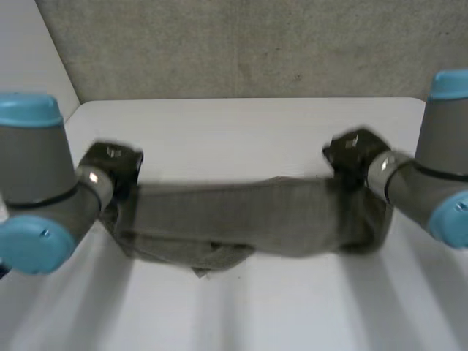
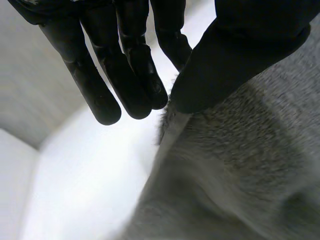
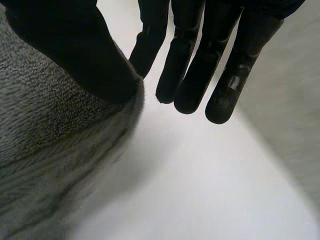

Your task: Fold the towel.

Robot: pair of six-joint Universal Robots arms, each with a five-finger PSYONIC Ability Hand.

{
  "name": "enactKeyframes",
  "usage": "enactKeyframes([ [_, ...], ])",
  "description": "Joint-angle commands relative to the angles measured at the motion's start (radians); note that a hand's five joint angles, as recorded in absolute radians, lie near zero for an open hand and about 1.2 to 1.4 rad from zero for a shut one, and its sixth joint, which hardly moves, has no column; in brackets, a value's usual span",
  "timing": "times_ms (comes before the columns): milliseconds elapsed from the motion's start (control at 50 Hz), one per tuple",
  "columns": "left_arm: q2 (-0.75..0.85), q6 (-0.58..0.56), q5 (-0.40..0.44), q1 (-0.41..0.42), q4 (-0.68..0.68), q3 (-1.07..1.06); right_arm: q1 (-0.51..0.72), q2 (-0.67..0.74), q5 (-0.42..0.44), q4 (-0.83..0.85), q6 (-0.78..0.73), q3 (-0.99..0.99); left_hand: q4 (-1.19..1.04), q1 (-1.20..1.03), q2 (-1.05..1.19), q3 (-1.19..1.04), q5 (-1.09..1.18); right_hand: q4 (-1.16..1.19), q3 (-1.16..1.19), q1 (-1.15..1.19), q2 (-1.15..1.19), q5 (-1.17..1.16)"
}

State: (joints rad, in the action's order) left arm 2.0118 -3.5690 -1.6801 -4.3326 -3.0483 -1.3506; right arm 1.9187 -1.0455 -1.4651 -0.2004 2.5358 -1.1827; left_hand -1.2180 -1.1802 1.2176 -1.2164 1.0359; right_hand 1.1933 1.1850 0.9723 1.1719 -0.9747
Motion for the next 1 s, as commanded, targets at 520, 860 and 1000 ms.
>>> enactKeyframes([
  [520,-0.225,0.052,0.057,-0.018,-0.482,-0.363,-0.055,-0.272,0.132,0.182,0.017,-0.337,-0.178,-0.216,0.179,-0.18,0.186,0.203,0.211,0.424,0.224,-0.247],
  [860,-0.097,0.052,0.023,-0.004,-0.426,-0.449,-0.179,-0.099,0.167,0.277,0.135,-0.546,-0.178,-0.216,0.179,-0.18,0.186,-0.046,-0.037,0.176,-0.024,0.002],
  [1000,-0.116,0.053,0.017,-0.004,-0.425,-0.455,-0.248,-0.116,0.167,0.282,0.289,-0.59,-0.178,-0.216,0.179,-0.18,0.186,-0.612,-0.604,-0.391,-0.591,0.568],
])
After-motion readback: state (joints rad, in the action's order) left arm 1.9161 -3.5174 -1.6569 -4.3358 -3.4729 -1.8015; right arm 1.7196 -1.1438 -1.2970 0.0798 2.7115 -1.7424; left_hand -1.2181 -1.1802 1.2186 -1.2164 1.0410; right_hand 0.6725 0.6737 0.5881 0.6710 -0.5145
